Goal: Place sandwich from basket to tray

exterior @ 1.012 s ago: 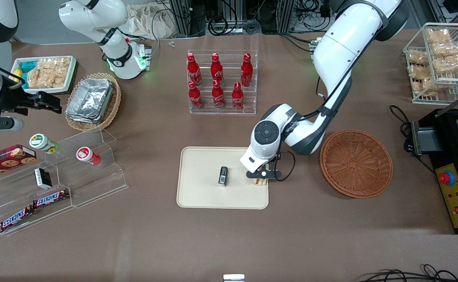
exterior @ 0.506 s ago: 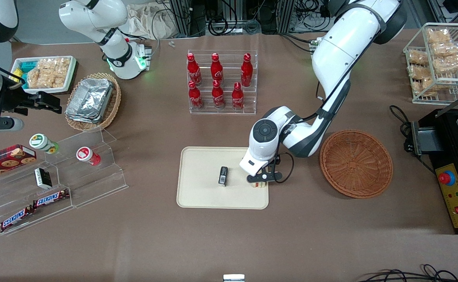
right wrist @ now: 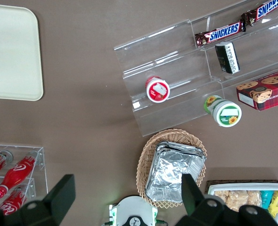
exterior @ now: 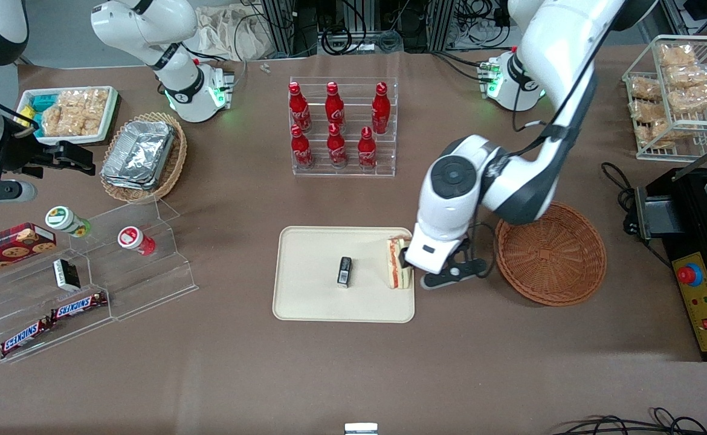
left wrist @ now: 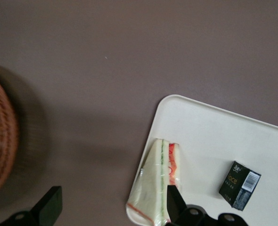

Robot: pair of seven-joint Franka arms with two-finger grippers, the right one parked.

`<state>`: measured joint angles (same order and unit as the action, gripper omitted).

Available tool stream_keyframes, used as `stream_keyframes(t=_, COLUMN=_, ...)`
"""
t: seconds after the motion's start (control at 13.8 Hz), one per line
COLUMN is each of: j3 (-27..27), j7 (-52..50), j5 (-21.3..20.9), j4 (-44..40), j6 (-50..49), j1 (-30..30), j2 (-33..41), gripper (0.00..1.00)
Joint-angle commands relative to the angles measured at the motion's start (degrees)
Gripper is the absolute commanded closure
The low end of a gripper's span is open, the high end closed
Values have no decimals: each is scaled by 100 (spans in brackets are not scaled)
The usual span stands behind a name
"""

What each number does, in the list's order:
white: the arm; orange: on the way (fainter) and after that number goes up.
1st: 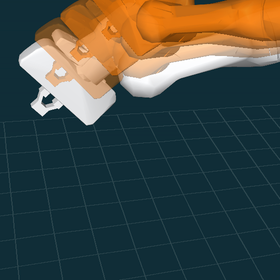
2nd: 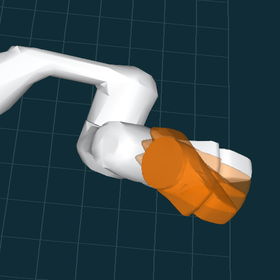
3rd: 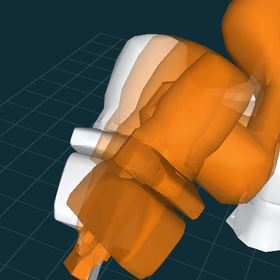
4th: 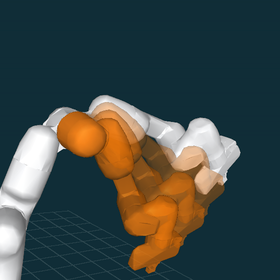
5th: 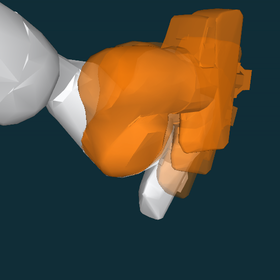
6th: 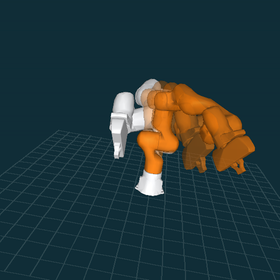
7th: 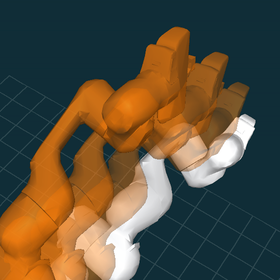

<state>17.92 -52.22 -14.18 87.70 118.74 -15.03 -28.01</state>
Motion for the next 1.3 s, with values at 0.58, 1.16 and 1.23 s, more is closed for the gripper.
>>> stream_keyframes(t=0.58, j3=-286, j7=3574, j5=1207, j4=221, j6=-3083, j1=1819, j2=2122, gripper=0)
stream_keyframes(t=1.16, j3=-2205, j7=4484, j5=1339, j4=653, j6=-3393, j1=791, j2=3269, gripper=0)
stream_keyframes(t=1.23, j3=-2205, j7=4492, j5=1339, j4=469, j6=-3410, j1=782, j2=3111, gripper=0)
